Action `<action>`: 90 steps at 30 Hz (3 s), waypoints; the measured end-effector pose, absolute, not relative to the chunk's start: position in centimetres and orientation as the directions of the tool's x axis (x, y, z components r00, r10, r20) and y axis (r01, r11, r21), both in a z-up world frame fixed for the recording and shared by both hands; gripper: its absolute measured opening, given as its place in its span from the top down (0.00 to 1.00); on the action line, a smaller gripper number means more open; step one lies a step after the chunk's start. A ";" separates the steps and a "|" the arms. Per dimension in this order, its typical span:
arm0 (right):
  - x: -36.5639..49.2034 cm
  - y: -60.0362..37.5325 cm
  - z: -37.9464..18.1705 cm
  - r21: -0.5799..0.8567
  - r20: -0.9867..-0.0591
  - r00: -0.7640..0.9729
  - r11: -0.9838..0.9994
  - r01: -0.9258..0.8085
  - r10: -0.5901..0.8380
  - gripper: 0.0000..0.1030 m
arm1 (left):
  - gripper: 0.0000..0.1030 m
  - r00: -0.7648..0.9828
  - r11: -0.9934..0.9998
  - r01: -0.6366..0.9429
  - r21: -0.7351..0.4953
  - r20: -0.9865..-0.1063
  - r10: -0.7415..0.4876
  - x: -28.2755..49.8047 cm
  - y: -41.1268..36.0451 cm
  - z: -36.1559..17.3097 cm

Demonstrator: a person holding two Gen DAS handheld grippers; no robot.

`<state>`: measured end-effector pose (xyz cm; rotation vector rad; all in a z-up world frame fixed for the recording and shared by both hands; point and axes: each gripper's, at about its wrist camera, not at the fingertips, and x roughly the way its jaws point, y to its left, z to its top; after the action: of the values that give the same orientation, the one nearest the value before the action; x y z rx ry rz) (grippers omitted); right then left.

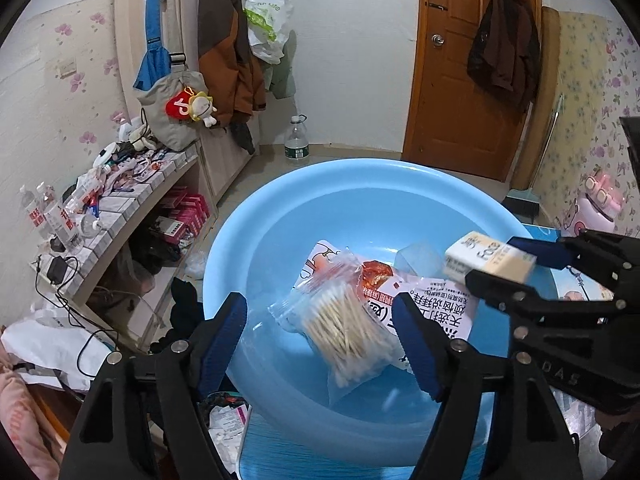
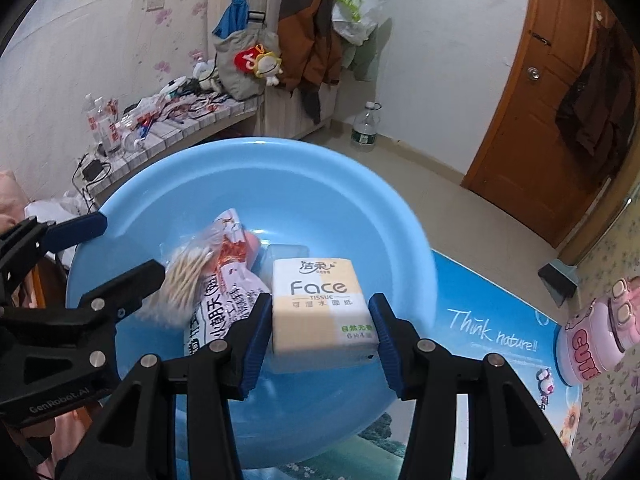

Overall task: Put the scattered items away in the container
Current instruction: 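Open the left gripper to drop the swab bag while the right gripper releases the tissue pack, then withdraw both grippers from the basin back over the table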

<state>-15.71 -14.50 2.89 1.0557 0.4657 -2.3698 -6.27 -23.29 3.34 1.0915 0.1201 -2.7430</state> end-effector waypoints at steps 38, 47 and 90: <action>-15.3 -13.9 2.3 -0.103 -0.743 -0.600 -0.836 0.539 -0.295 0.51 | 0.24 -0.710 -0.979 0.202 -0.014 -0.691 -0.137 -6.2 -23.2 3.2; -14.9 -13.3 3.1 -0.082 -0.741 -0.596 -0.838 0.539 -0.311 0.51 | 0.24 -0.711 -0.979 0.203 -0.009 -0.689 -0.141 -6.0 -23.0 3.6; -8.2 -1.2 7.0 0.119 -0.664 -0.655 -0.916 0.384 -0.361 0.45 | 0.02 -0.745 -0.984 0.179 -0.005 -0.654 -0.132 -1.9 -17.8 6.7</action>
<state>-8.19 -1.25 6.96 1.0073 0.0440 -2.5363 -1.91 -17.82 6.74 1.0360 0.1010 -2.7870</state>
